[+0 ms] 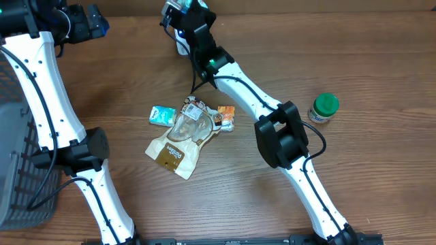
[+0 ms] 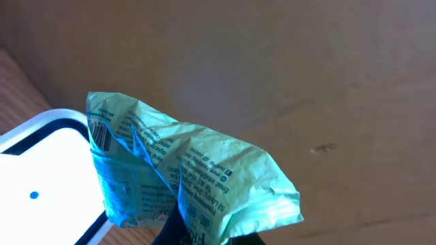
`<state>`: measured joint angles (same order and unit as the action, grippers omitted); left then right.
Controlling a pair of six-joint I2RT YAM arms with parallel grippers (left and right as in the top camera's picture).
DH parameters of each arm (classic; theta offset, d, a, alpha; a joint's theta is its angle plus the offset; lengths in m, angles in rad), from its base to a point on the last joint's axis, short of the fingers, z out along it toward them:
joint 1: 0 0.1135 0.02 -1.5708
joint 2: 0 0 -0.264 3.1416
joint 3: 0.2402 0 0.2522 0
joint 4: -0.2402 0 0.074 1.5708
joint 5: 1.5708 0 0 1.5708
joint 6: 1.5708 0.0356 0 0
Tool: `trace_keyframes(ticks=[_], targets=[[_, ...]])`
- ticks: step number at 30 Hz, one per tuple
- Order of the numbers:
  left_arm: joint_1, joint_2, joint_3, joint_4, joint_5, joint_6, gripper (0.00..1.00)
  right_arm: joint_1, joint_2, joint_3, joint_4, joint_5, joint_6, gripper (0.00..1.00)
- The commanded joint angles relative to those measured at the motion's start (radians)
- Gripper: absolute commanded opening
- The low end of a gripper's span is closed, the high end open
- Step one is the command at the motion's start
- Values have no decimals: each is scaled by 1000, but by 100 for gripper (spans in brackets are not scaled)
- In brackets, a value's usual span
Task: Scan the item barcode
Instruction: 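Lift the wipes pack and hold its barcode under the white scanner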
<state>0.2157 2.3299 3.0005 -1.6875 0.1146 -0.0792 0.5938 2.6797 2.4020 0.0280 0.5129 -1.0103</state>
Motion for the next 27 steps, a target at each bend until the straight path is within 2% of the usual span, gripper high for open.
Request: trace_keyframes(ticks=[1, 27], targets=[[-7, -35, 17, -2, -7, -14, 100, -18, -1, 19, 16, -14, -16, 4], [-7, -35, 17, -2, -7, -14, 100, -26, -2, 19, -52, 28, -16, 4]])
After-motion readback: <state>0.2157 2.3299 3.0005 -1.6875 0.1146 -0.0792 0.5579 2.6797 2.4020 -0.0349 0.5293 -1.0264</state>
